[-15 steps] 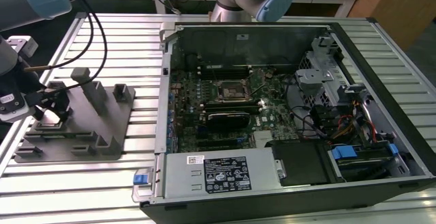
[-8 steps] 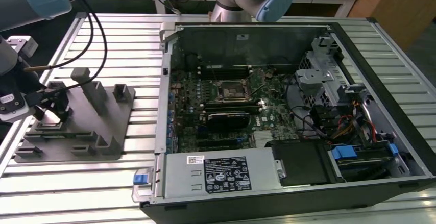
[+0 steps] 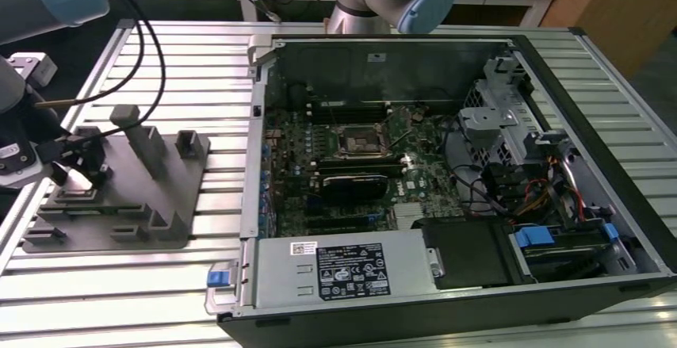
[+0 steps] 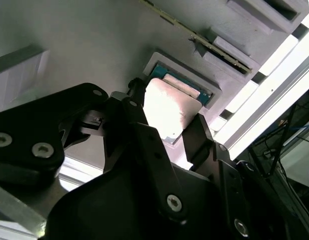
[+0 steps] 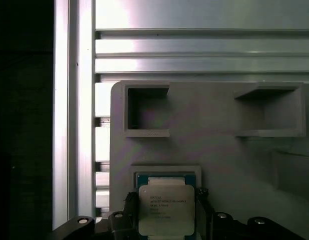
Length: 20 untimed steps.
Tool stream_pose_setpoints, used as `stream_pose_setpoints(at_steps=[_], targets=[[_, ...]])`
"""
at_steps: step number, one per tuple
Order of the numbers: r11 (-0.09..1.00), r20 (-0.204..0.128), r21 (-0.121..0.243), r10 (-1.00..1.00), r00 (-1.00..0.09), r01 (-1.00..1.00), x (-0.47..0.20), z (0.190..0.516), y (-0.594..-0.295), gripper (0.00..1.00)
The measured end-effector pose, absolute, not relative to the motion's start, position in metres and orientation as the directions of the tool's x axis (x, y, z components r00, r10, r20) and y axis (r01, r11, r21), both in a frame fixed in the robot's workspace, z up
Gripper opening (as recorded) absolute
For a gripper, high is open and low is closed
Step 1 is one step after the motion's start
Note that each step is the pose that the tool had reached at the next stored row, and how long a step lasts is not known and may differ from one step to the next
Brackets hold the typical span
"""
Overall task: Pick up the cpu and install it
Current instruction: 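Pick up the cpu and move it towards the insertion slot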
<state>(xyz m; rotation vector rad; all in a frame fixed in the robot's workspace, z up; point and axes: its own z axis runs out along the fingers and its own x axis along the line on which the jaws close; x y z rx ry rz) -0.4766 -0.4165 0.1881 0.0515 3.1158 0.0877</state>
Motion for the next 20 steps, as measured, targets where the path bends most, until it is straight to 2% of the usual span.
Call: stream_pose_setpoints(at_steps=[20], targets=[[0.998, -0.023, 0.062, 0.034, -0.999, 0.032, -0.477, 0.205, -0.417, 0.54]])
